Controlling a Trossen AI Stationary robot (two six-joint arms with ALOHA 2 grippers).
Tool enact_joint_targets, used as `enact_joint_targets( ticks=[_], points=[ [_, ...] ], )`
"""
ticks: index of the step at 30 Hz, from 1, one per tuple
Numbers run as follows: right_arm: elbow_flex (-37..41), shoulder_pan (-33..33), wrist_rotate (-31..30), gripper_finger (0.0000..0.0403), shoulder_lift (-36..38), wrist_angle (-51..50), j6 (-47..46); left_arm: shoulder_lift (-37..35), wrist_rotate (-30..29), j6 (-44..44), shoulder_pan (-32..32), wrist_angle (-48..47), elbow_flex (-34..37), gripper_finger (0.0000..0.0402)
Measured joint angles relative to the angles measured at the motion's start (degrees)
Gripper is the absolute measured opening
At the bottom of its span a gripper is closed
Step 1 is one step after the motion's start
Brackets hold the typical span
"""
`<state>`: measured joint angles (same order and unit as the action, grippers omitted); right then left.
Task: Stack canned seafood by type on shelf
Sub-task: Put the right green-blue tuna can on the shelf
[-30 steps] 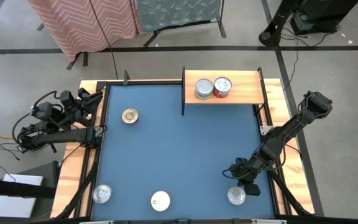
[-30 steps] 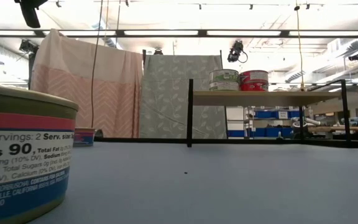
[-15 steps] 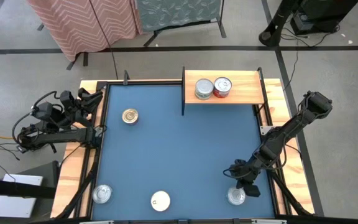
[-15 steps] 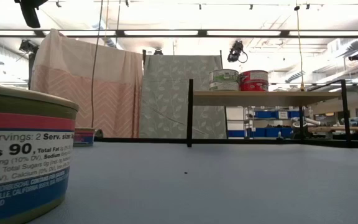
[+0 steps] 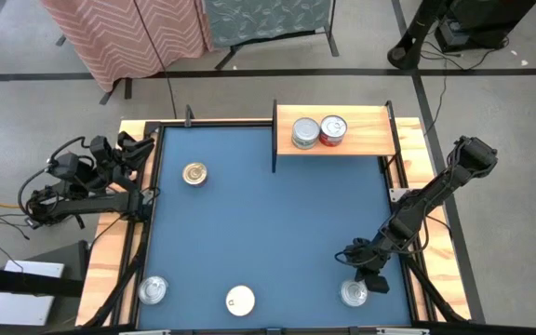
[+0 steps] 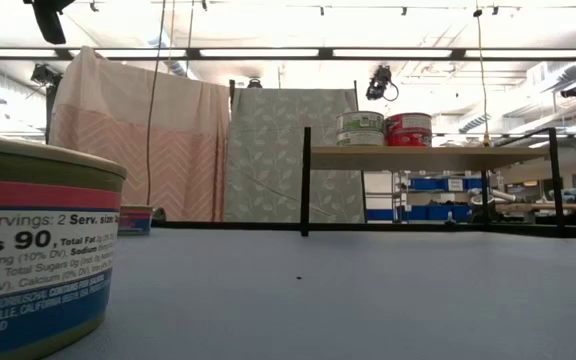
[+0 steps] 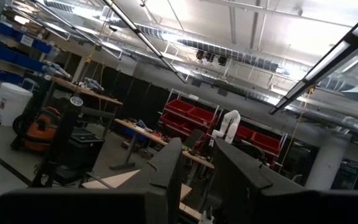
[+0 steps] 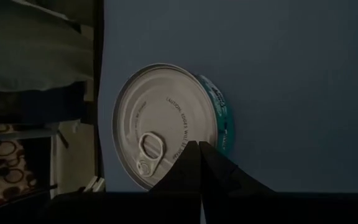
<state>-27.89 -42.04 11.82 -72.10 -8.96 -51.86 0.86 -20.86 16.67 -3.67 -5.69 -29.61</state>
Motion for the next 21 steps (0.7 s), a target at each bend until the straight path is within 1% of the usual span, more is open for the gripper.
enact_joint_targets(
  ticks=[12, 21],
  points=[
    [0.0, 0.0, -0.2, 0.0002, 0.1, -2.0, 0.8, 0.0, 0.0, 0.0, 0.0, 0.0, 0.0, 0.0095],
    [0.0, 0.0, -2.3, 0.0002, 0.1, -4.1, 0.9, 0.0, 0.0, 0.0, 0.0, 0.0, 0.0, 0.0095]
  ],
)
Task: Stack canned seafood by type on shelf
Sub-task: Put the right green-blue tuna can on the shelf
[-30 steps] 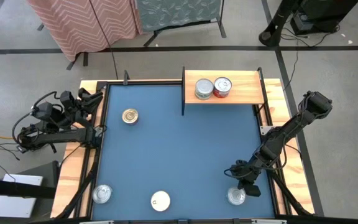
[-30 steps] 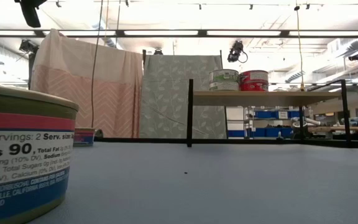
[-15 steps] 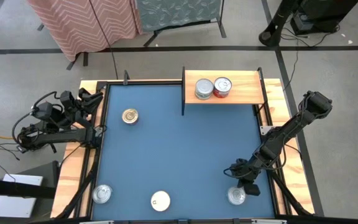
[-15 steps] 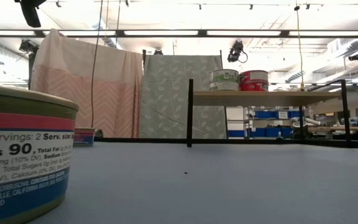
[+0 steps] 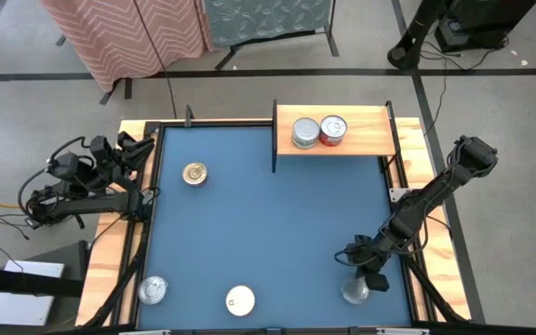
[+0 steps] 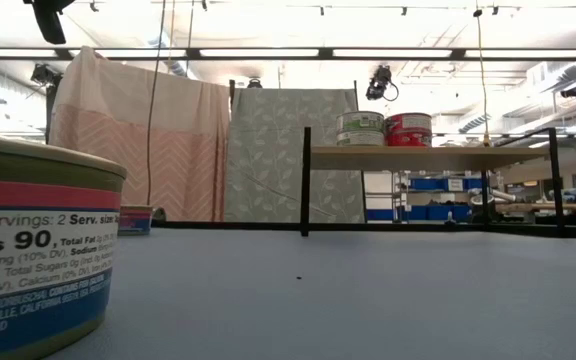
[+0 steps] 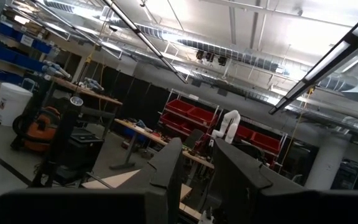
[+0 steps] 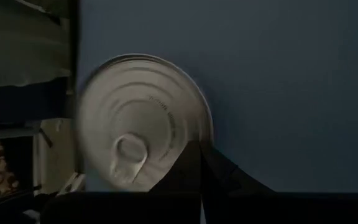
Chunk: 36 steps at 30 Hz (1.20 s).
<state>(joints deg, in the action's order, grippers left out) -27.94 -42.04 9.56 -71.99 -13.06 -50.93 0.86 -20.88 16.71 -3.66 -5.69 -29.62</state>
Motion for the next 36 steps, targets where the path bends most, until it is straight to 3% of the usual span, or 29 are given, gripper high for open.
enact_joint_targets(
  ticks=[30, 36],
  points=[
    [2.8, 0.0, -0.5, 0.0002, -0.2, 0.2, 0.1, 0.0, 1.1, 0.5, 0.0, 0.1, 0.0, 0.0095],
    [2.7, 0.8, 3.5, 0.0002, -0.1, -7.2, 1.1, 0.0, 1.2, 0.2, 0.0, 0.1, 0.0, 0.0095]
  ],
)
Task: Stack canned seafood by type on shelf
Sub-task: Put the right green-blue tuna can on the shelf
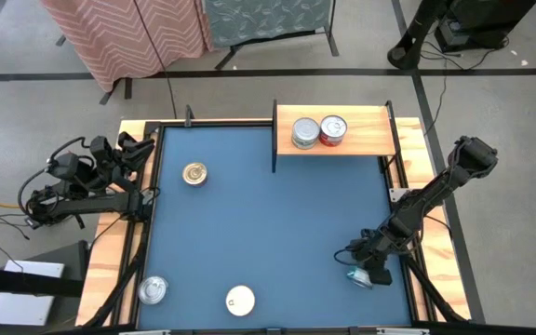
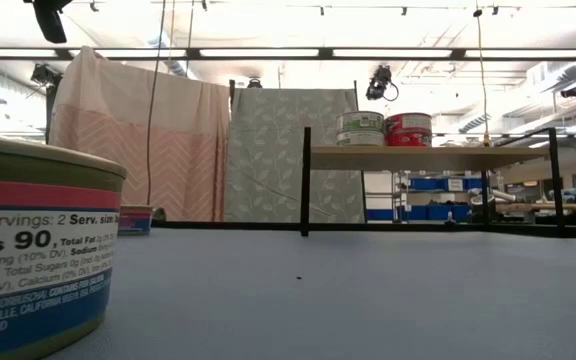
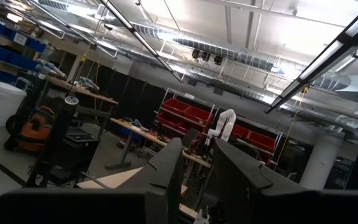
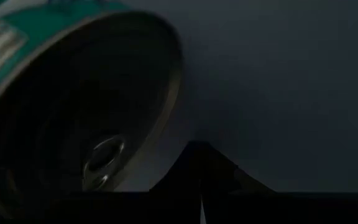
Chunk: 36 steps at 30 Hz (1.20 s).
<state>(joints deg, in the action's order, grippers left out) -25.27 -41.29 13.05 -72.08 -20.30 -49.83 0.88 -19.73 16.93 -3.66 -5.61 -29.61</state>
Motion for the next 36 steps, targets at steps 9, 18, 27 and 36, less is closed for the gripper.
enact_joint_targets(
  ticks=[9, 18, 27, 36],
  points=[
    [-1.5, 3.1, -5.1, 0.0003, 2.0, -9.1, 2.7, 0.0, 0.0, 0.0, 0.0, 0.1, 0.0, 0.0095],
    [-11.8, 8.8, -12.2, 0.0003, 8.8, -34.9, 9.3, 0.0, 0.0, -0.1, 0.0, 0.2, 0.0, 0.0095],
    [-26.8, 11.4, 0.1, 0.0016, 12.9, -43.7, 5.0, 0.0, 1.4, -0.2, 0.0, 0.0, 0.0, 0.0095],
    [-32.4, 11.7, 5.9, 0.0030, 12.8, -27.5, 8.7, 0.0, 2.1, -1.7, 0.0, -0.3, 0.0, 0.0095]
  ],
)
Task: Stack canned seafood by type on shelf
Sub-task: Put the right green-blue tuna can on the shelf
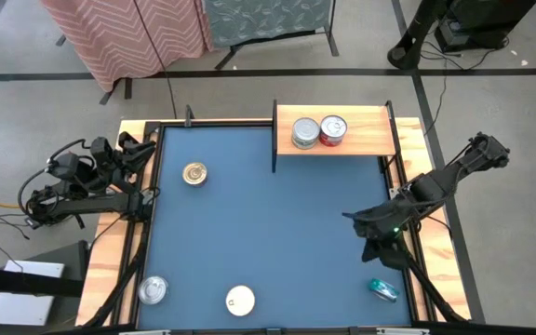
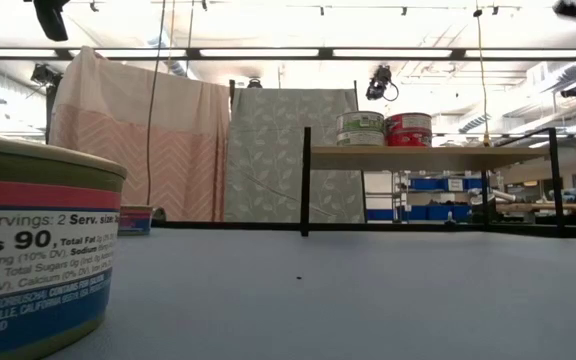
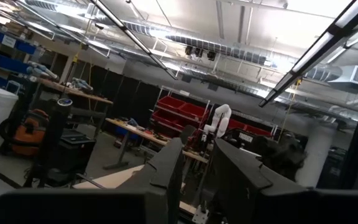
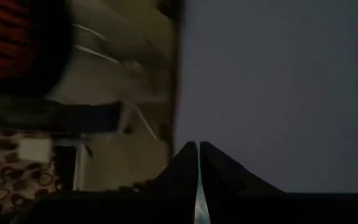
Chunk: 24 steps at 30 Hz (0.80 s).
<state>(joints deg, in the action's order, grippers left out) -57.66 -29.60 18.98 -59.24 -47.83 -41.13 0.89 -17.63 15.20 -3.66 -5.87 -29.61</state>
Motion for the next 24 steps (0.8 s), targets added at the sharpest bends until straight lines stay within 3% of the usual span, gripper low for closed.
enact_joint_targets(
  ticks=[2, 8, 16, 24],
  points=[
    [-0.3, 0.6, -1.0, 0.0020, 0.0, 5.3, 0.7, 0.0, 0.9, 0.0, 0.0, 0.0, 0.0, 0.0095],
    [-0.3, 2.5, -10.3, 0.0012, -1.7, 17.2, -13.9, 0.0, 4.3, 0.0, 0.0, 0.0, 0.0, 0.0095],
    [-1.2, -2.1, -4.1, 0.0028, -9.6, 22.8, -22.1, 0.0, 7.3, 0.0, 0.0, 0.0, 0.0, 0.0095],
    [-6.5, -3.5, -9.1, 0.0051, -15.2, 26.5, -22.2, 0.0, 9.6, 0.0, 0.0, 0.0, 0.0, 0.0095]
  ],
)
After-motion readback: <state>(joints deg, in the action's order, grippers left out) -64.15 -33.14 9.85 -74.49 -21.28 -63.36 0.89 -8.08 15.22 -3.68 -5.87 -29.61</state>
